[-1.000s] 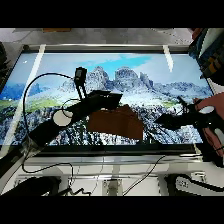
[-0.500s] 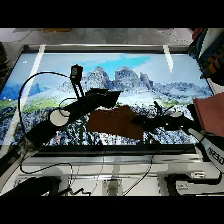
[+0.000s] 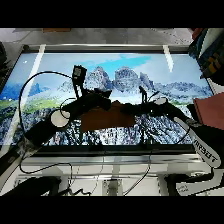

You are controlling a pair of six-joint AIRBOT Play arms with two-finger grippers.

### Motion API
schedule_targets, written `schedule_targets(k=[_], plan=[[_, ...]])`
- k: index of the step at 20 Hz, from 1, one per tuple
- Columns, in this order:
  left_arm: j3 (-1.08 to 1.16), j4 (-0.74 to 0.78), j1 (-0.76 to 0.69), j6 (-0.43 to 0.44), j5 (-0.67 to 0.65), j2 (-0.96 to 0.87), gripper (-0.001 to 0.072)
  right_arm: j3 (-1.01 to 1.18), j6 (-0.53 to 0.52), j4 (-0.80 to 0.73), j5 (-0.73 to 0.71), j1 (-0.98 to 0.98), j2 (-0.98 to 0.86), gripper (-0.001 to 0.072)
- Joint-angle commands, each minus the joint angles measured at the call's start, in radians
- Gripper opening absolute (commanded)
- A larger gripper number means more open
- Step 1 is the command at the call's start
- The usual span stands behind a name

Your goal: Fold the clothes and pants, and hang the long-sleeved shirts on hangers.

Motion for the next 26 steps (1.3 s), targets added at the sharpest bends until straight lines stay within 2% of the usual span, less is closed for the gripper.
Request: schedule_targets(k=[1,4,5,6,8,9,11,12,13,15,20,25,26], plan=[[0.0,0.254,0.058,-0.002,-0.092,0.001,0.0014,0.129,0.009,0.006,0.075,-0.061,0.029,0.0012],[0.0,0.401,0.187,-0.003,-0.308,0.001,0.0014,0.212,0.047,-0.006,0.135,-0.199,0.092,0.0012],[0.0,0.476,0.234,-0.022,-0.373,0.001,0.0014,0.232,0.063,-0.024,0.145,-0.251,0.118,0.0012],[0.0,0.586,0.288,-0.085,-0.435,0.001,0.0014,0.25,0.082,-0.046,0.16,-0.309,0.149,0.0012],[0.0,0.818,0.394,-0.269,-0.536,0.0,0.0014,0.277,0.117,-0.101,0.183,-0.429,0.217,0.0012],[0.0,0.908,0.452,-0.389,-0.58,0.0,0.0014,0.287,0.131,-0.128,0.196,-0.489,0.251,0.0012],[0.0,0.955,0.601,-0.647,-0.639,-0.005,0.0015,0.298,0.176,-0.208,0.202,-0.616,0.327,0.0013],[0.0,0.955,0.665,-0.73,-0.659,-0.006,0.0015,0.298,0.211,-0.264,0.202,-0.686,0.369,0.0012],[0.0,0.956,0.724,-0.755,-0.683,-0.006,0.0015,0.298,0.267,-0.325,0.203,-0.752,0.406,0.0012],[0.0,0.956,0.791,-0.728,-0.734,-0.006,0.0014,0.298,0.417,-0.483,0.21,-0.88,0.474,0.0012],[0.0,0.951,0.801,-0.729,-0.766,-0.006,0.0014,0.281,0.842,-0.894,0.253,-1.131,0.575,0.0012],[0.0,0.951,0.786,-0.729,-0.765,-0.006,0.0015,0.231,1.004,-1.105,0.521,-1.237,0.58,0.0021],[0.0,0.951,0.786,-0.729,-0.765,-0.006,0.0014,0.225,1.074,-1.114,0.549,-1.245,0.58,0.0116]])
